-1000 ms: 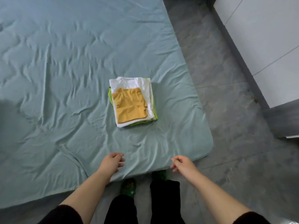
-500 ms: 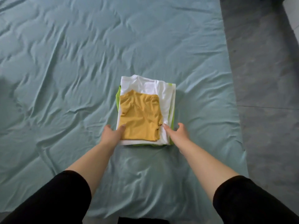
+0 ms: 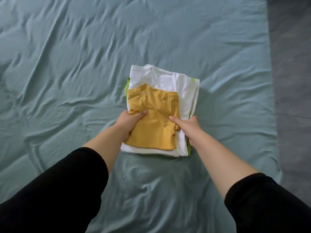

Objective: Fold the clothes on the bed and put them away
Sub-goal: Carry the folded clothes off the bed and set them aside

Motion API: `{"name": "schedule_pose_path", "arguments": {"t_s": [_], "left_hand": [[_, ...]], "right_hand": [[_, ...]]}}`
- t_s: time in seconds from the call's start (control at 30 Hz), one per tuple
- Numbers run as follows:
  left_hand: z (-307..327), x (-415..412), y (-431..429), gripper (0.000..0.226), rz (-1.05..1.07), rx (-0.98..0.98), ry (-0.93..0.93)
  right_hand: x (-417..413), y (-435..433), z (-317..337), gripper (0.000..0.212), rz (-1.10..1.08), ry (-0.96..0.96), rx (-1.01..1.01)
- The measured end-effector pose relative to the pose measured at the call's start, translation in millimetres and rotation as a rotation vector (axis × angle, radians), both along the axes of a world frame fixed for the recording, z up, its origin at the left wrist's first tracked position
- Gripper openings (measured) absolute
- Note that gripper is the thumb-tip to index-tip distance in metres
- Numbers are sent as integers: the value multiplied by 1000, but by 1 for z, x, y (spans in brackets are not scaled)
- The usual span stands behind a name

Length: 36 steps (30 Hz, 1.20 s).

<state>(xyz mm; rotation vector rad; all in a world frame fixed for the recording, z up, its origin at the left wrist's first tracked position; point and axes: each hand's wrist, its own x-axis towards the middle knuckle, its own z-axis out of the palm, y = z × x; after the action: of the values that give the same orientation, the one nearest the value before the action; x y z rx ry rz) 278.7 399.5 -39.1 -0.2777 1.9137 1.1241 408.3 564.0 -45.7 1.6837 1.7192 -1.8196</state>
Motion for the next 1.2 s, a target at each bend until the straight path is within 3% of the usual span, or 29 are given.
{"name": "schedule_pose_path", "arguments": {"t_s": [0.1,0.27,0.5,0.67,0.8,0.97,1.2], "left_hand": [[5,24,-11,40,1,-3,-72],[36,104,-63,27,-26,-58,-174],[140,178,-100,22,-183,58,-160],[227,206,-82,41,-361,164,-295],[283,251,-45,32,-483,219,-317],[332,357,12,29,-588,215,-150],[357,530,86,28,-606,269,-169]], "right_hand": [[25,-17,3,64,-74,39,-64],[113,-70,35,53,-84,-101,-262],[215,-122,144,41,-309,6,-324],[280,-126,229,49,-430,142,-250],[345,-114,286,49,-502,244,-156],[453,-86,334,42,-622,310,-60],[626,-17,375,26,-623,328,59]]}}
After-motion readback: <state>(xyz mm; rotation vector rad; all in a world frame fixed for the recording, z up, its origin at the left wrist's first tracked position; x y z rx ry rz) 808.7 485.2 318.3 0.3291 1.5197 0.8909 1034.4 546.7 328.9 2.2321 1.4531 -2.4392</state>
